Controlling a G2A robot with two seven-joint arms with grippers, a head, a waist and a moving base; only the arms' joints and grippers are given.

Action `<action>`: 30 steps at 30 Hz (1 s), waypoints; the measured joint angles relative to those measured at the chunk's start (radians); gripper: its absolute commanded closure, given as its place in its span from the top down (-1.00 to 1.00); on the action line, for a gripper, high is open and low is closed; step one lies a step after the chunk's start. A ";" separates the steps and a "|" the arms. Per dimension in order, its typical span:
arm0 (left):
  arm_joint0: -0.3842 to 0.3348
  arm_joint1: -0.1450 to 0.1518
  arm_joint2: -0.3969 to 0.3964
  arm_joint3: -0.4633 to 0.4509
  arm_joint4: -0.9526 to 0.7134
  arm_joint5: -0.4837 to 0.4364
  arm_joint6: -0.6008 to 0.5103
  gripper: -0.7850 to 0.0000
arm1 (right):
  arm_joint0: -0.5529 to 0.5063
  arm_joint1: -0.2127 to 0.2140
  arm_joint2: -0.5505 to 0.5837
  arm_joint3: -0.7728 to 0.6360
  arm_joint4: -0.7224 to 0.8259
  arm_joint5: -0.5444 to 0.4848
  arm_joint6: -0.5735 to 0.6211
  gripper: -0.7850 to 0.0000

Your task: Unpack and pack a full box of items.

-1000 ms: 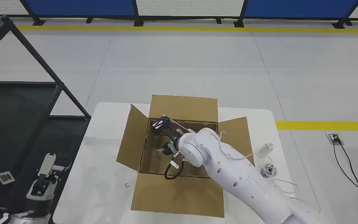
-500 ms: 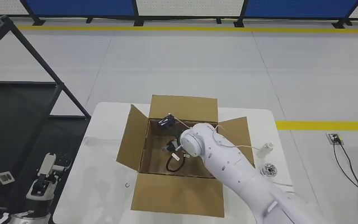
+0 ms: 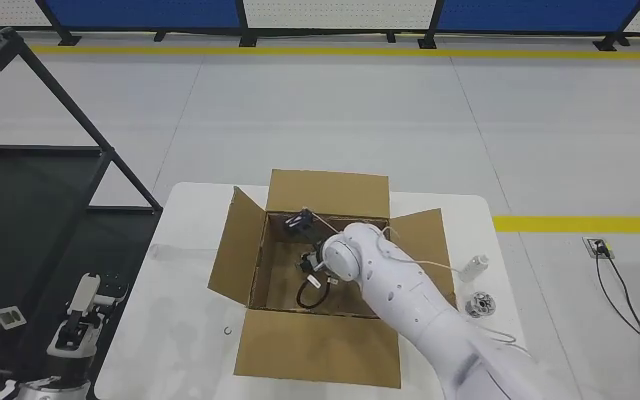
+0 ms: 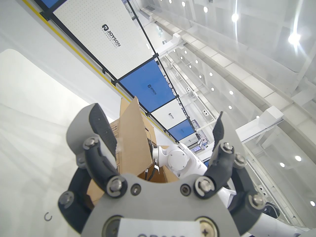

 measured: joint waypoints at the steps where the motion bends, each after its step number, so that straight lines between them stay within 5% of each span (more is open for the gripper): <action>1: 0.000 0.000 0.000 0.000 0.000 0.000 0.000 1.00 | 0.001 -0.004 0.000 0.006 0.000 -0.002 -0.001 -0.04; 5: 0.000 0.000 0.000 0.000 0.000 0.000 0.000 1.00 | 0.005 -0.018 0.001 0.036 -0.002 -0.013 -0.009 -0.17; 10: 0.000 0.000 0.000 0.000 0.000 0.000 0.000 1.00 | 0.012 -0.030 0.006 0.066 -0.006 -0.025 -0.015 -1.00; 22: 0.000 0.000 0.000 0.000 0.000 0.000 0.000 1.00 | 0.025 0.001 0.056 0.037 -0.039 -0.104 -0.059 -1.00; 30: 0.000 0.000 0.000 0.000 0.000 0.000 0.000 1.00 | -0.061 0.105 0.158 -0.203 -0.124 -0.118 -0.059 -1.00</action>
